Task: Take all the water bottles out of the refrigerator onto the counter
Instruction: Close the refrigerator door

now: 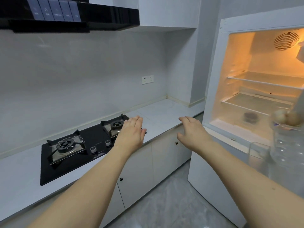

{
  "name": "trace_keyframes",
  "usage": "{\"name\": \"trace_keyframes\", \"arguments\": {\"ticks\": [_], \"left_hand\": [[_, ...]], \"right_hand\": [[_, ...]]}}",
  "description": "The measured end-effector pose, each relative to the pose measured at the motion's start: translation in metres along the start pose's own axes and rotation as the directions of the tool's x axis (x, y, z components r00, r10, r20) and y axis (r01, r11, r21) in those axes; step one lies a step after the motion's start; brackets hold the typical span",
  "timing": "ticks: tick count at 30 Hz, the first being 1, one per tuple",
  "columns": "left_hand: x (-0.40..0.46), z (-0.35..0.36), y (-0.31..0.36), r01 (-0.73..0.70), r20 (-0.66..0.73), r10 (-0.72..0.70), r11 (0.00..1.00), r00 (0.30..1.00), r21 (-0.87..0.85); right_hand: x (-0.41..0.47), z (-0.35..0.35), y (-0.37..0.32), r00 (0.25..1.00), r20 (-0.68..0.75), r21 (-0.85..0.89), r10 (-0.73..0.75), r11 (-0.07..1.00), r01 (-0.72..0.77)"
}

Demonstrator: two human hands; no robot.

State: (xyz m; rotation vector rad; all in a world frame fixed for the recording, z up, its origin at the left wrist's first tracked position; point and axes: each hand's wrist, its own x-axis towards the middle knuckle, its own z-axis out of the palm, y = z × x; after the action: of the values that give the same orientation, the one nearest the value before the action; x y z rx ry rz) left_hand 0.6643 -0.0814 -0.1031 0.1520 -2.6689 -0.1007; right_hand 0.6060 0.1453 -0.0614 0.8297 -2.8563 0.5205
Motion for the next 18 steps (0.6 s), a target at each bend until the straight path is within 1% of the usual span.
{"name": "trace_keyframes", "arguments": {"ticks": [3,7,8,13,16,18], "left_hand": [[-0.013,-0.009,0.023,0.019,0.012,-0.019,1.000,1.000,-0.015],[-0.032,-0.027,0.063,0.021,-0.040,-0.022,0.999,0.999,-0.027],[-0.042,-0.032,0.082,0.033,-0.053,-0.034,0.999,0.998,-0.023],[-0.066,-0.043,0.123,0.069,-0.107,-0.070,0.997,0.992,-0.015],[-0.085,-0.048,0.160,0.109,-0.148,-0.116,0.992,0.982,-0.056],[-0.096,-0.049,0.178,0.117,-0.146,-0.126,0.991,0.981,-0.070]], "right_hand": [[-0.021,-0.013,0.010,1.000,-0.013,0.021,-0.010,1.000,0.010],[-0.051,-0.030,0.029,0.998,-0.038,0.034,-0.048,0.998,0.049],[-0.066,-0.037,0.039,0.997,-0.040,0.043,-0.060,0.997,0.062],[-0.102,-0.059,0.062,0.991,-0.081,0.070,-0.107,0.991,0.113],[-0.126,-0.070,0.082,0.984,-0.103,0.058,-0.147,0.987,0.153],[-0.137,-0.074,0.090,0.979,-0.113,0.051,-0.169,0.983,0.175]]}}
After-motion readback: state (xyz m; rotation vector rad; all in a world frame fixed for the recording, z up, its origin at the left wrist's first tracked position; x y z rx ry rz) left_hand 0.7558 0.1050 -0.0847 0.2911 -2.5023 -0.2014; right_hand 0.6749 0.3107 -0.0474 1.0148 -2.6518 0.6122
